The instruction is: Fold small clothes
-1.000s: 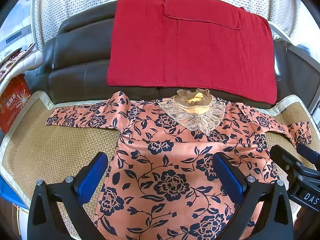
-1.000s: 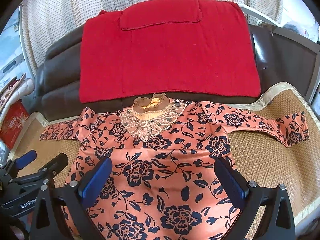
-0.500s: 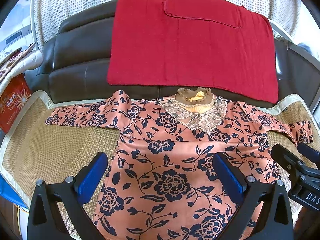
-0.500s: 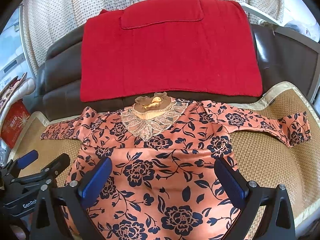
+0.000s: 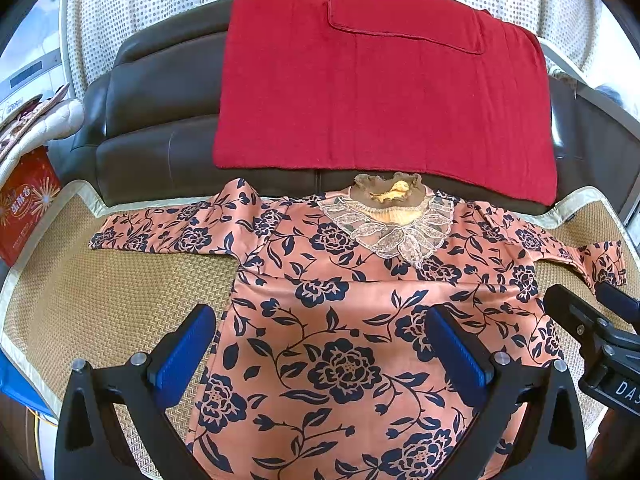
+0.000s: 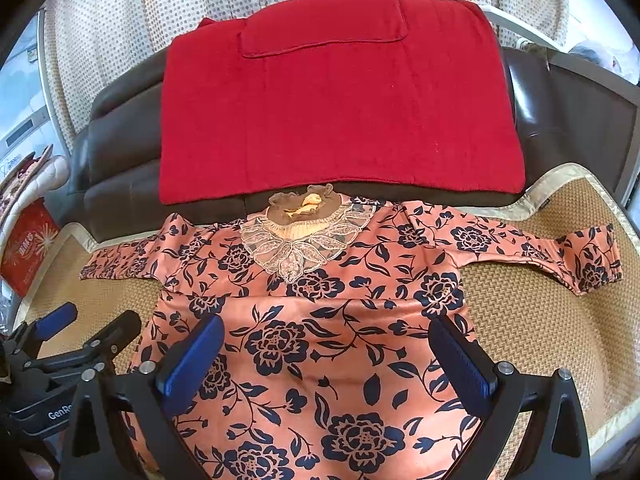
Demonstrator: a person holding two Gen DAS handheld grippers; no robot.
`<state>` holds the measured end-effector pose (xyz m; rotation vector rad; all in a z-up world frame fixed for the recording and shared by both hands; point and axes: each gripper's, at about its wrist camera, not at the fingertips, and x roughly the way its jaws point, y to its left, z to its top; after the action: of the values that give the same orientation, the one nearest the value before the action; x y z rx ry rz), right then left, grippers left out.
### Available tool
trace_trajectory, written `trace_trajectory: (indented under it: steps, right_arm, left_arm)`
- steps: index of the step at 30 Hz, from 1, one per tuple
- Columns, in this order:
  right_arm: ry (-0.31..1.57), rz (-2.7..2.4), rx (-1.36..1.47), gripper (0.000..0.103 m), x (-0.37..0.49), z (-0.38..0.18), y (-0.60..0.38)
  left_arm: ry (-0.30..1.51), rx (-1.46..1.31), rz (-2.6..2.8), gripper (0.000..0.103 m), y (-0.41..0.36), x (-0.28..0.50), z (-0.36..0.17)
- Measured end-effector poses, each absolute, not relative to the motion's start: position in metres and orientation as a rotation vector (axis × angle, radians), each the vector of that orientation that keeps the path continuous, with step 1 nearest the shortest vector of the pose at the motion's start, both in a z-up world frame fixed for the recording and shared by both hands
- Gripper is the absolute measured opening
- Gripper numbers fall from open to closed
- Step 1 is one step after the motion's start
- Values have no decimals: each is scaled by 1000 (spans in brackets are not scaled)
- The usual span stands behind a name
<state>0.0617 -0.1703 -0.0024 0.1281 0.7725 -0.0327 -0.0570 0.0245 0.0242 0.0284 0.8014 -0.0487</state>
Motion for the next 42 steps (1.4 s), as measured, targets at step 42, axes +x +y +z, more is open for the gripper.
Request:
trace_trajectory:
  steps: [42]
  right_arm:
    - [894, -815, 349, 91, 90, -101, -606]
  left_arm:
    - [1018, 70, 68, 103, 55, -8, -78]
